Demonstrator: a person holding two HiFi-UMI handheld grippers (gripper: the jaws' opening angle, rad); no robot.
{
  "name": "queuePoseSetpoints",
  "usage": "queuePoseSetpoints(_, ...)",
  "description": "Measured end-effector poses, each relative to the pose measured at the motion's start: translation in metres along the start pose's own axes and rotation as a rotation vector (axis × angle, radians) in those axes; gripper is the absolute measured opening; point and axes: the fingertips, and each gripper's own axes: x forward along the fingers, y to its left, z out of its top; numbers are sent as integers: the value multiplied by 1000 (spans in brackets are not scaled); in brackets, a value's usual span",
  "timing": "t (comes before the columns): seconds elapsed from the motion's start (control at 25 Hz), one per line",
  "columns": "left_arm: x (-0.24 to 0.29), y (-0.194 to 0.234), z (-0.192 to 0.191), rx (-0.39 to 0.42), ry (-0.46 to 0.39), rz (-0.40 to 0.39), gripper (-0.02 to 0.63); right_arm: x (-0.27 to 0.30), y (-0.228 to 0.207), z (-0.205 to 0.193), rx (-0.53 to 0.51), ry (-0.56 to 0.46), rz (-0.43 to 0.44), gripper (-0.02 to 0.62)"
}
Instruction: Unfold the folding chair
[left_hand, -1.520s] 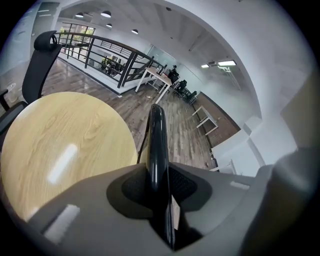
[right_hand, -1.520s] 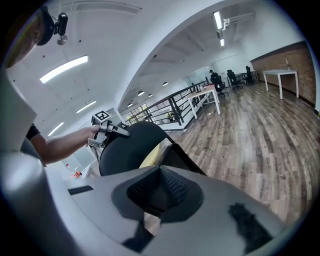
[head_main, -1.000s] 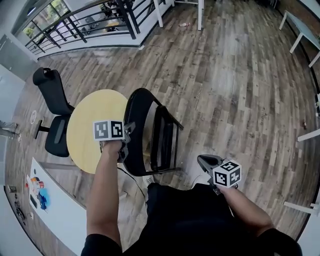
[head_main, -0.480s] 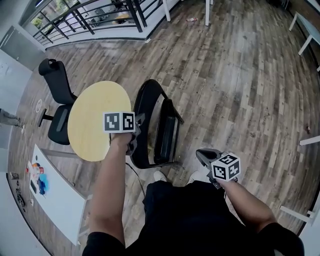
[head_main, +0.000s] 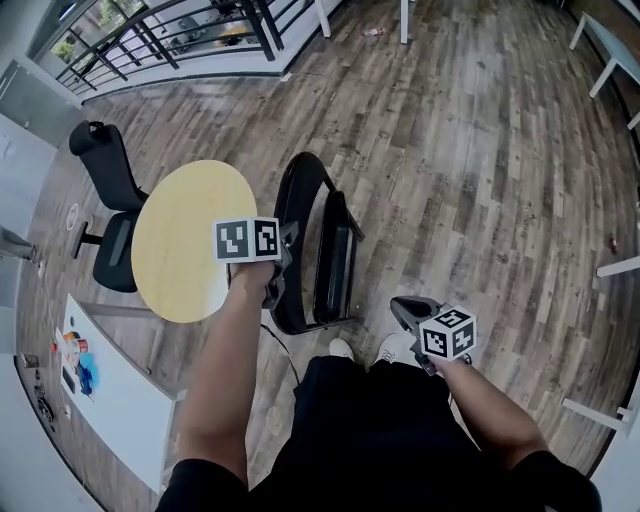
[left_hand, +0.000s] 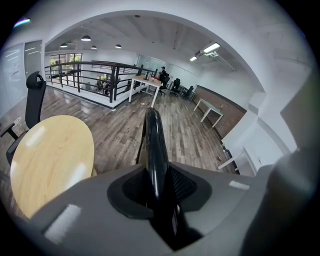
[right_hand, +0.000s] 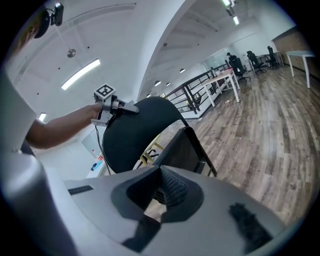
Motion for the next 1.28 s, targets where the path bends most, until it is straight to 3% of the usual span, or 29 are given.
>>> queuePoseSetpoints(0.08,2,-5,-1,-1,0,-1,91,15,-2,-9,6,23,-3,16)
queuePoseSetpoints(0.24,2,-15,-2,-5,2,-7,92,66,3,-13,57,60,-12,115)
queuePoseSetpoints(0.36,3,-17,-1,-6,2,-12,94,113,3,-7,131,70,-42,153)
queuePoseSetpoints(0.56,7,-19,-1,-22,-1,-20,97,178,-1,-10,231,151,-176,189)
queuePoseSetpoints(0.8,7,-23,-3,-30,0,-35,98,199,3,-11,176,190,-364,209)
queuePoseSetpoints(1.0,9,-26,-2,-56,1,-64,104,206,-17,-30,131,313,-463,226)
queuePoseSetpoints(1.16,9,-23,-3,-70,1,-78,107,211,-23,-28,166,361,-487,247)
queuePoseSetpoints(1.28,9,-21,-2,-69,0,-74,106,220,-23,-24,159,385,-441,249)
